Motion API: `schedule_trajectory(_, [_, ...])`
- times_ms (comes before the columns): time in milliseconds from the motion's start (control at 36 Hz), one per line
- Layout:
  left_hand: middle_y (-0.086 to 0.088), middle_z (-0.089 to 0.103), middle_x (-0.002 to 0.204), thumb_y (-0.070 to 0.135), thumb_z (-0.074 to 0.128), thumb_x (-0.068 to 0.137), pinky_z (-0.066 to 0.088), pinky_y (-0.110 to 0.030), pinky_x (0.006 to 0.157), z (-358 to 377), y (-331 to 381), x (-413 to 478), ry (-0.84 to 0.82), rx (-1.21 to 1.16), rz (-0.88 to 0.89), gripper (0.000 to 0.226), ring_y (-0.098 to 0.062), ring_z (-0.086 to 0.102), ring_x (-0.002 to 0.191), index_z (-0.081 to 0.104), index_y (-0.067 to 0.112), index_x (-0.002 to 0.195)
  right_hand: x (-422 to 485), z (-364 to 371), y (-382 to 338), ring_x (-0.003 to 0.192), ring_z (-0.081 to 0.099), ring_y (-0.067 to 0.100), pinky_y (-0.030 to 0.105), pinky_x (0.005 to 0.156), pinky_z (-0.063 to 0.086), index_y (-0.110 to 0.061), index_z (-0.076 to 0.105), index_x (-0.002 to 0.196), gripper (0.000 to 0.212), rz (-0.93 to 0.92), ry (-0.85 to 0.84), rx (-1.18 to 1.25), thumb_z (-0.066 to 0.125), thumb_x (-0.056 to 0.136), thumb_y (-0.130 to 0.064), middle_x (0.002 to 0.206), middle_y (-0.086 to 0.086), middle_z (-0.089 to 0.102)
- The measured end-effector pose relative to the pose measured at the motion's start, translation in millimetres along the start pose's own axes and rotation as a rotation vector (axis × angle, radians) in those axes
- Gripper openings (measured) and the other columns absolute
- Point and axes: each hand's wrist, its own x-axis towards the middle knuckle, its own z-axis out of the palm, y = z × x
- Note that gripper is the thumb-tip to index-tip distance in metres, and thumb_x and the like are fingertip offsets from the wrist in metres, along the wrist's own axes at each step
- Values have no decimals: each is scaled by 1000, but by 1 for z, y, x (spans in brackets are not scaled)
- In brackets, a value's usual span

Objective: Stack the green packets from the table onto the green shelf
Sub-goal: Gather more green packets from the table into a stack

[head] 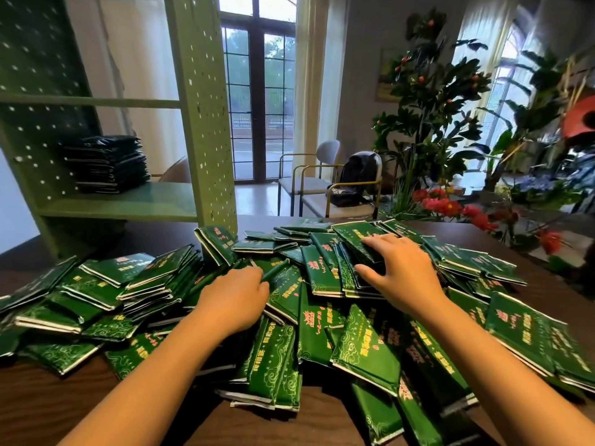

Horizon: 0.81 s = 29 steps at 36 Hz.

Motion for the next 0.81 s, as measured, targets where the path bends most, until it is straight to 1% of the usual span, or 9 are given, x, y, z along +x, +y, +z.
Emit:
schedule_trajectory(111, [4, 54, 79, 30, 30, 104, 39, -33, 66, -6, 4, -5, 98, 50, -6, 30, -18, 52, 72, 57, 17, 103, -3, -2, -1, 127, 42, 16, 30, 100, 34, -23, 47, 139, 57, 5, -19, 70, 48, 91, -54, 141, -5, 48])
schedule_trajectory(194, [3, 63, 95, 41, 31, 103, 40, -31, 67, -7, 11, -9, 89, 72, 23, 35, -18, 52, 78, 59, 21, 110, -3, -3, -1, 118, 51, 17, 30, 91, 37, -22, 65, 122, 40, 27, 15, 170, 40, 98, -43, 131, -5, 58])
schedule_trajectory(278, [0, 66, 100, 47, 30, 102, 47, -32, 73, -1, 15, -11, 20, 33, 56, 42, -19, 59, 87, 62, 20, 110, 0, -5, -1, 102, 60, 17, 30, 78, 45, -16, 74, 102, 32, 33, 62, 228, 46, 99, -30, 116, -4, 67])
schedule_trajectory(361, [-1, 64, 103, 37, 33, 104, 48, -33, 79, 1, 13, -8, 16, -12, 71, 35, -19, 58, 90, 59, 17, 116, 6, -7, 2, 96, 59, 14, 30, 78, 44, -16, 73, 103, 22, 43, 51, 247, 56, 94, -27, 106, -2, 68])
schedule_trajectory(417, [2, 58, 93, 32, 37, 104, 43, -30, 73, -1, 11, -4, -8, -29, 78, 28, -17, 52, 81, 53, 17, 121, 10, -7, 3, 99, 56, 18, 32, 83, 43, -17, 72, 100, 18, 75, 35, 290, 62, 90, -28, 102, 1, 65])
schedule_trajectory(528, [1, 54, 93, 33, 45, 101, 41, -28, 68, 0, 9, -2, -76, -44, 70, 34, -16, 50, 78, 35, 17, 130, 19, -4, 5, 118, 43, 29, 38, 92, 38, -21, 59, 115, 40, 197, -47, 144, 63, 84, -47, 122, 5, 55])
schedule_trajectory(611, [0, 54, 89, 36, 49, 99, 43, -26, 58, 2, 5, 1, -126, -92, 35, 51, -16, 50, 73, 24, 16, 139, 22, -4, 5, 110, 50, 29, 39, 90, 44, -16, 48, 126, 57, 219, -117, 227, 66, 82, -47, 123, 11, 54])
schedule_trajectory(722, [-14, 56, 127, 46, 61, 90, 51, -39, 93, 1, 0, 7, -154, -169, -52, 80, -26, 55, 106, 14, 14, 147, 25, -9, 10, 119, 45, 33, 41, 94, 39, -17, 40, 138, 75, 248, -115, 169, 67, 79, -53, 131, 10, 54])
schedule_trajectory(806, [-16, 49, 136, 54, 68, 82, 45, -44, 101, 1, -2, 9, -124, -153, -95, 89, -32, 48, 122, 20, 12, 145, 25, -11, 13, 118, 48, 31, 40, 94, 42, -18, 36, 142, 83, 255, -120, 228, 70, 76, -55, 131, 12, 53])
